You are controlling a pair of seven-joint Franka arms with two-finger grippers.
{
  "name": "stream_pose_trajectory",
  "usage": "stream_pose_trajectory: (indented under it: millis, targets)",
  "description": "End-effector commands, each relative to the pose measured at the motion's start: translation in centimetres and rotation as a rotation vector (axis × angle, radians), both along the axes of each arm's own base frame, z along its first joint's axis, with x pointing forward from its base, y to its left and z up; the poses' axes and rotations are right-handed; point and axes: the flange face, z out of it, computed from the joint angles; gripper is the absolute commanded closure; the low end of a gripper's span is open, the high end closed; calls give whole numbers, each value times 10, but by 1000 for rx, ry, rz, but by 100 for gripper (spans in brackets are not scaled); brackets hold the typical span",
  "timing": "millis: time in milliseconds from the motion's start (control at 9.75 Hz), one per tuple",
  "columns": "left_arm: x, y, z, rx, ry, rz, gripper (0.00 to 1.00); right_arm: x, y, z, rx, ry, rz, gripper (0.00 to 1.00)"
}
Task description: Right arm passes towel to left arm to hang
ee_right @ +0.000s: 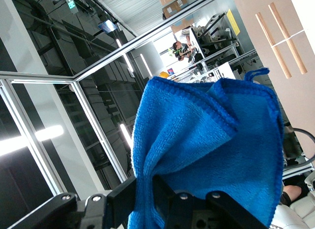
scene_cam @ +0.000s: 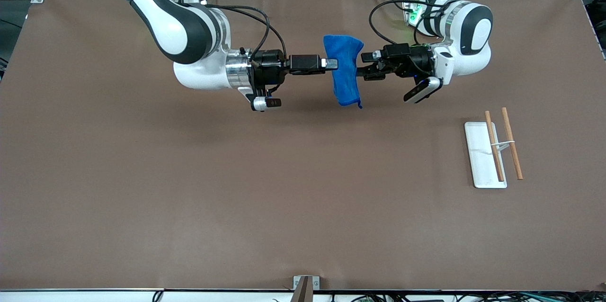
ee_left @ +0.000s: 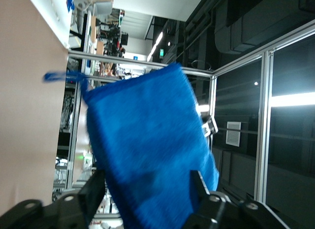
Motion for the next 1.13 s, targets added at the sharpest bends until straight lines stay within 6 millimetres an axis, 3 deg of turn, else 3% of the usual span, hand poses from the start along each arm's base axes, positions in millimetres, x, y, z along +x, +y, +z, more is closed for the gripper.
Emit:
stream_pose_trajectory:
  millis: [0,103,205,308,410,513,923,1026]
  targets:
    - [5,-8,-17,19,18,27,27,-1,3,2,21,0,-22,100]
    - [5,-8,-20,20,23,27,35,-1,3,2,21,0,-22,100]
    - [5,-7,-19,21,19,29,54,-1,3,2,22,-1,-22,100]
    - [5,-7,-20,21,19,30,81,-1,3,2,21,0,-22,100]
    - [6,-6,-19,21,18,33,92,-1,3,2,21,0,-22,100]
    - [7,-4,-20,28,18,39,99,-1,3,2,21,0,-22,100]
    - [16,3,-10,72,9,87,100,1,1,1,20,3,-26,100]
    - [18,4,-8,88,9,90,100,3,-2,0,16,0,-31,84]
